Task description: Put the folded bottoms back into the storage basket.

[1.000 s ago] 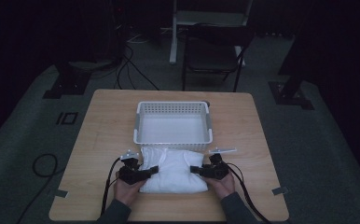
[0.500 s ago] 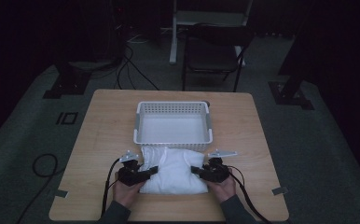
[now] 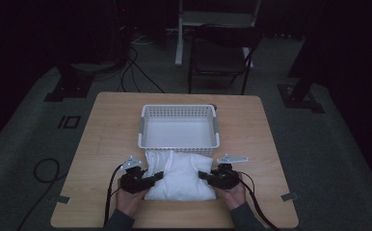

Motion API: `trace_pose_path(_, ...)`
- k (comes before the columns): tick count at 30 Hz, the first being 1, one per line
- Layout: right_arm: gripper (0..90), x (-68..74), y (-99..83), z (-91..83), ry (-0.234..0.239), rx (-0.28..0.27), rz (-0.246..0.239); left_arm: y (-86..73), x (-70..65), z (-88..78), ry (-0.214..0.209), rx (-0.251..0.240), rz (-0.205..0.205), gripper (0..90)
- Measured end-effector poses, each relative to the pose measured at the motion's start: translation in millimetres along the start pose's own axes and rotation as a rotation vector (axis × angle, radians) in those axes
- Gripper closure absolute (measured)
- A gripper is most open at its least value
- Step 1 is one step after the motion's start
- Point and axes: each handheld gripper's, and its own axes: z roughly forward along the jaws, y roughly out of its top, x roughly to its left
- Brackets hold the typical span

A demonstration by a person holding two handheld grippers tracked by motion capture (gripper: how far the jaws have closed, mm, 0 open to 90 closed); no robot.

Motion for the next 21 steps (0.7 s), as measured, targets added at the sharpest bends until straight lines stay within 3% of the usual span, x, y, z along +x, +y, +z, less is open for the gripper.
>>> trace_pose_path(21,70.3,9.4,7.8,-12.9,0.000,-0.027,-0.038,6.8,-8.5,-11.9,-0.005,-0.028,0.014,55.2)
